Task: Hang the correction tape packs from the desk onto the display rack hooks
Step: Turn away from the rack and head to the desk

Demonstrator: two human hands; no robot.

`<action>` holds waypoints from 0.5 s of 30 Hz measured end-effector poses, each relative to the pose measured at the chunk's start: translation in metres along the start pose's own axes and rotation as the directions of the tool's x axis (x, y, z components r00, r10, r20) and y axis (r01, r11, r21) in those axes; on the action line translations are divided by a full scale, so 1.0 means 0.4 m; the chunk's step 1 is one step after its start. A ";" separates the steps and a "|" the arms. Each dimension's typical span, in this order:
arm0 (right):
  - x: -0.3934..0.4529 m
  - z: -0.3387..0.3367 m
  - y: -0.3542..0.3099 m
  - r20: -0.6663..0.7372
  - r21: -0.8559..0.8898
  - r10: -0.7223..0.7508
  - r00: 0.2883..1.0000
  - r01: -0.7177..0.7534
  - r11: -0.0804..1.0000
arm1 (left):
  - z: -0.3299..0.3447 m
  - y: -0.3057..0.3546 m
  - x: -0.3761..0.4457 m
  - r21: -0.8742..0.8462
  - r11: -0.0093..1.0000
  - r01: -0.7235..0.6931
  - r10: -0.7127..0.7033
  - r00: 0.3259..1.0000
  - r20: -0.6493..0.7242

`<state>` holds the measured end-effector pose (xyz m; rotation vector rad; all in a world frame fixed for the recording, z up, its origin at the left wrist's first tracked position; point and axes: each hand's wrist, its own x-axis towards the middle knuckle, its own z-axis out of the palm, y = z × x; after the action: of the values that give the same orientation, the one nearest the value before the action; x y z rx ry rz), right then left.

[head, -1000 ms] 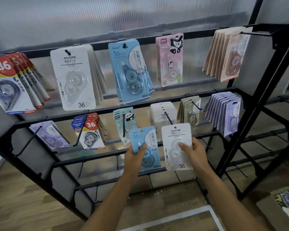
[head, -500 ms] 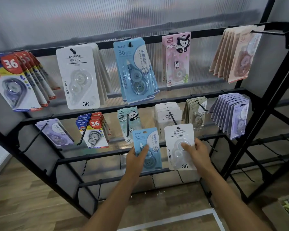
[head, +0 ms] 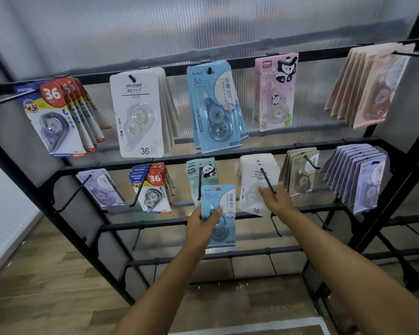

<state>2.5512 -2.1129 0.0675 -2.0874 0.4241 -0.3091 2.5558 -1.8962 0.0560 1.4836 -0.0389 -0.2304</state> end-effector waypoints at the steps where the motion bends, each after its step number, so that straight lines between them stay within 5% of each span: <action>1: -0.002 0.008 0.002 -0.041 0.018 0.024 0.999 -0.023 1.000 | -0.003 0.000 -0.001 0.013 1.000 0.000 0.000 1.000 0.004; 7: -0.046 0.075 0.032 -0.154 0.031 0.340 0.928 -0.339 0.940 | -0.033 -0.025 -0.015 0.097 0.995 0.002 -0.003 1.000 0.011; 10: -0.083 0.102 0.051 -0.248 0.043 0.370 0.895 -0.372 0.927 | -0.056 -0.054 -0.025 0.154 0.988 -0.001 -0.002 1.000 0.022; 15: -0.168 0.187 0.066 -0.152 0.129 0.420 0.894 -0.404 0.906 | -0.111 -0.110 -0.046 0.142 0.988 0.059 -0.053 0.998 -0.046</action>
<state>2.5138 -2.0406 0.0030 -1.8264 0.9273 -0.2547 2.5395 -1.8524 0.0105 1.6333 0.0211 -0.2454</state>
